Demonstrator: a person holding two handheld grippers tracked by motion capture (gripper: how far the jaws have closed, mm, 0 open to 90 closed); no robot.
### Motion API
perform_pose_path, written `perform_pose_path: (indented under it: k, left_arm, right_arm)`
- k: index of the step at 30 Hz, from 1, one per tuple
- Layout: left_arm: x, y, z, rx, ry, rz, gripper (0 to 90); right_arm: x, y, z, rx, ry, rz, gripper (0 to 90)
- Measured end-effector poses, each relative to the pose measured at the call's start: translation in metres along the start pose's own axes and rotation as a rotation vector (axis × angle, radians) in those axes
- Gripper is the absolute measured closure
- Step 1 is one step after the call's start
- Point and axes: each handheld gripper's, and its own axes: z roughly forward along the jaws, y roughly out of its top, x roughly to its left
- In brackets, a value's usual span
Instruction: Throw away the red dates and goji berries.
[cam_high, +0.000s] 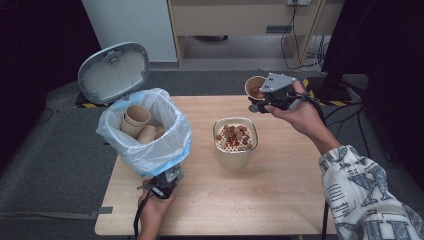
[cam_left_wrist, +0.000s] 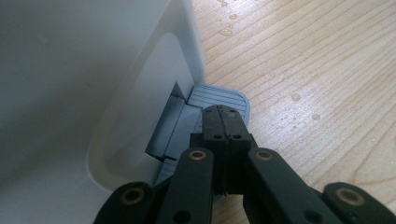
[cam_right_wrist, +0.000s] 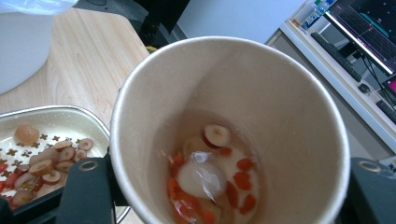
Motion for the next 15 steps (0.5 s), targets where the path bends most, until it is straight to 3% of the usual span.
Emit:
perform_pose_path:
  k: [3, 9, 15]
  left_arm:
    - [0.000, 0.000, 0.000, 0.003, -0.001, 0.003, 89.6]
    - [0.001, 0.000, 0.000, 0.003, -0.002, 0.002, 89.6]
    - [0.001, 0.000, -0.001, 0.012, 0.003, 0.014, 89.6]
  right_arm:
    - [-0.001, 0.000, 0.000, -0.001, -0.008, 0.009, 32.9]
    - [0.004, 0.007, 0.001, -0.001, -0.022, -0.031, 32.9]
    - [0.011, 0.015, 0.001, 0.017, -0.065, -0.136, 32.9]
